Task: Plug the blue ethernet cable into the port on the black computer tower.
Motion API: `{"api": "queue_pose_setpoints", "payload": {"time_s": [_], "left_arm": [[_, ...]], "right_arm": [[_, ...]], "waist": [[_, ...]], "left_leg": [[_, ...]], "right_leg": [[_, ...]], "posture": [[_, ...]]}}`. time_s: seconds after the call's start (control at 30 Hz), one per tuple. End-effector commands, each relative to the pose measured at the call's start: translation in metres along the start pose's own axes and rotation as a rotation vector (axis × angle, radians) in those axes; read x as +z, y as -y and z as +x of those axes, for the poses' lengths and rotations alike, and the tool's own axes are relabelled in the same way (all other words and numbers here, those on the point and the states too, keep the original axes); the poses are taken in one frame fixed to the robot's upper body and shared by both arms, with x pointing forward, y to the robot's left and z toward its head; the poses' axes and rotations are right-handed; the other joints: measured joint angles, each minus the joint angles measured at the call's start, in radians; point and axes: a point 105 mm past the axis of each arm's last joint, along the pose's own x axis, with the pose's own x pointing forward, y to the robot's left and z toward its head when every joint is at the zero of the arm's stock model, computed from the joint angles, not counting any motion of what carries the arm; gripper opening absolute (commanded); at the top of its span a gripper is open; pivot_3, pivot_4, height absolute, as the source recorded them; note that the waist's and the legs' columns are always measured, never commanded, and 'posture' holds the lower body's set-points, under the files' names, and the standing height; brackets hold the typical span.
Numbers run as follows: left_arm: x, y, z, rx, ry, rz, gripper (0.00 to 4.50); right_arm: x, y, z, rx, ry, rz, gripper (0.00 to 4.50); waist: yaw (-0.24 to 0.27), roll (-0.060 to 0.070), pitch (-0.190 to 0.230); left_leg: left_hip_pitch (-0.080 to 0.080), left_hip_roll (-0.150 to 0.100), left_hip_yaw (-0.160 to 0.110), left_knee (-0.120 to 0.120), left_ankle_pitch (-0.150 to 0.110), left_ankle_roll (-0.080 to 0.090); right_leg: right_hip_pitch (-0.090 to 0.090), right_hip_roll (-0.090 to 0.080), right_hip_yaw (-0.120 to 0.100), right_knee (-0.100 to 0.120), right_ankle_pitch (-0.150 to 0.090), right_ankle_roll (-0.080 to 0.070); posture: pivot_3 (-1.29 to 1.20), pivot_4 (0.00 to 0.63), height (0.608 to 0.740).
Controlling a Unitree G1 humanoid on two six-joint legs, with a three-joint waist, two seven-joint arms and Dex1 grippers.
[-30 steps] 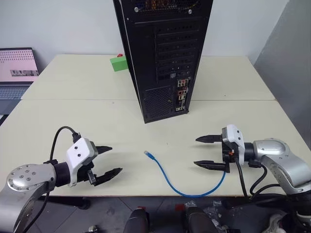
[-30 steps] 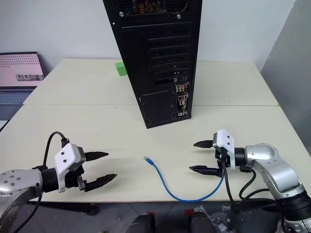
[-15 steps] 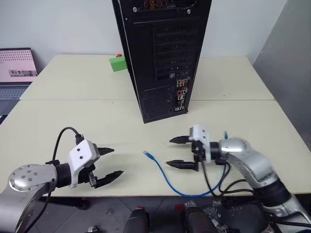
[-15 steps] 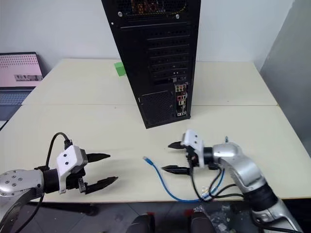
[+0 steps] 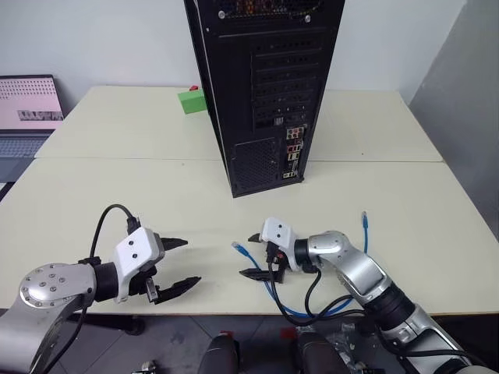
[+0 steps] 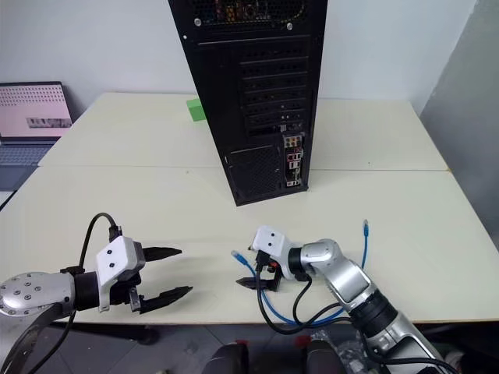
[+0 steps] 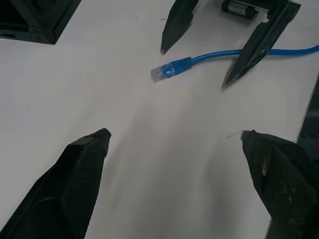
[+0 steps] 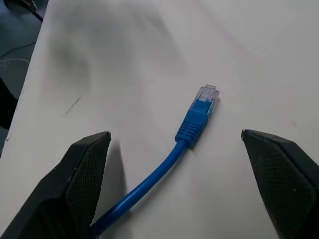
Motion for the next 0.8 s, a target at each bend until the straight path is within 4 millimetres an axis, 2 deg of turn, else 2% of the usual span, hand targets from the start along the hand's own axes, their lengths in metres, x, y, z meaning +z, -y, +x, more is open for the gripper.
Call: {"api": "queue_pose_setpoints", "payload": {"time_s": [0.03,0.17,0.4,0.43,0.6,0.8], "left_arm": [[0.009,0.001,0.002,-0.003,0.025,0.034,4.5],[0.01,0.0,0.004,-0.002,0.034,0.036,4.5],[0.011,-0.005,0.006,0.008,0.038,0.038,4.5],[0.011,-0.006,0.006,0.01,0.039,0.038,4.5],[0.01,-0.008,0.006,0.019,0.035,0.04,4.5],[0.008,-0.012,0.007,0.027,0.029,0.019,4.5]], "right_arm": [[0.002,0.0,-0.003,-0.014,-0.015,-0.06,3.96],[-0.002,0.003,0.0,-0.04,-0.047,-0.102,3.16],[-0.008,0.005,0.003,-0.065,-0.077,-0.159,1.46],[-0.007,0.006,0.004,-0.067,-0.078,-0.162,1.14],[-0.003,0.011,0.005,-0.079,-0.076,-0.18,0.09],[0.011,0.011,0.002,-0.059,-0.045,-0.272,0.07]], "waist": [[0.0,0.0,0.0],[0.0,0.0,0.0],[0.0,0.0,0.0],[0.0,0.0,0.0],[0.0,0.0,0.0],[0.0,0.0,0.0]], "left_leg": [[0.0,0.0,0.0,0.0,0.0,0.0],[0.0,0.0,0.0,0.0,0.0,0.0],[0.0,0.0,0.0,0.0,0.0,0.0],[0.0,0.0,0.0,0.0,0.0,0.0],[0.001,0.0,0.0,0.0,0.0,0.0],[0.001,0.0,0.0,0.0,0.0,0.0]], "right_leg": [[0.0,0.0,0.0,0.0,0.0,0.0],[0.0,0.0,0.0,0.0,0.0,0.0],[0.0,0.0,0.0,0.0,0.0,0.0],[0.0,0.0,0.0,0.0,0.0,0.0],[0.0,0.0,0.0,0.0,0.0,0.0],[0.0,0.0,0.0,0.0,0.0,0.0]], "posture": [[0.0,0.15,0.74],[0.0,0.15,0.74],[0.0,0.15,0.74],[0.0,0.15,0.74],[0.0,0.15,0.74],[0.0,0.15,0.74]]}}
